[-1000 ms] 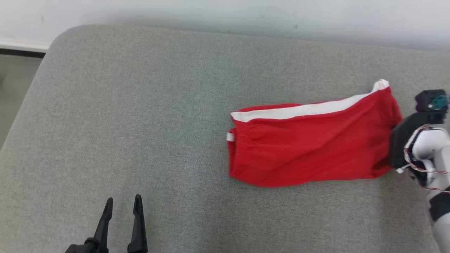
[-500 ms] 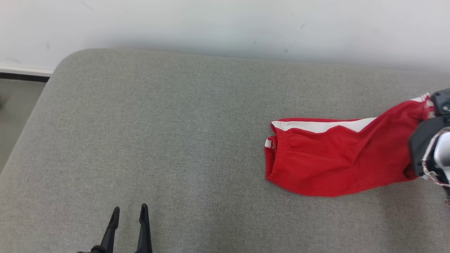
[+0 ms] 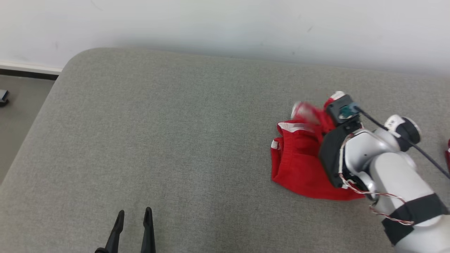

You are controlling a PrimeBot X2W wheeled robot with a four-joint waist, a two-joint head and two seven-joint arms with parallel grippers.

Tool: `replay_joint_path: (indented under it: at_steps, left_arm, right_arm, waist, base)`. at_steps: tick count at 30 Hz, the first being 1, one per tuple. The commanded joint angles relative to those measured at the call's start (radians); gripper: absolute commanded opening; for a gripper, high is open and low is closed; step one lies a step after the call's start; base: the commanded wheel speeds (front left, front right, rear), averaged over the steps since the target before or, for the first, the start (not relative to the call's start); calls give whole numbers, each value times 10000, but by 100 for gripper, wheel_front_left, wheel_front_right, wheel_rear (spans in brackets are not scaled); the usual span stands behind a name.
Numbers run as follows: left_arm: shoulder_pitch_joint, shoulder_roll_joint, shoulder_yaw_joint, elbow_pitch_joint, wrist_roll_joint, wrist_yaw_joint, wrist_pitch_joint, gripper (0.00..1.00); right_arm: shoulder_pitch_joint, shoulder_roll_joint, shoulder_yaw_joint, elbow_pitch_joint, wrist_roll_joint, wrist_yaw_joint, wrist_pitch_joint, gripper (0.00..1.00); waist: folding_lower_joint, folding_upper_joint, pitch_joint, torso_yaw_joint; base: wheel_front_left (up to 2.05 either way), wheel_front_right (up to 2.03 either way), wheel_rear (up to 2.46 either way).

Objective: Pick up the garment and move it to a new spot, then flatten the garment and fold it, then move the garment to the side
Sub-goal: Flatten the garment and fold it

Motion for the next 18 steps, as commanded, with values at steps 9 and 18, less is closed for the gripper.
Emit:
replay_joint_path:
  at_steps: [9,18]
  left_arm:
    - [-103,-13,-118,65,-173,35,-28,100]
    - [-214,-12,-83,-2,-226,113,-28,100]
  right_arm:
    - [-657,983,846,1701,542,-27,-538,0]
    - [-915,1776,885,2481,1609,-27,-1354,100]
  waist:
    - [0,0,227,444]
    - [0,0,355,418]
  base:
    - [0,0,0]
    - [0,0,0]
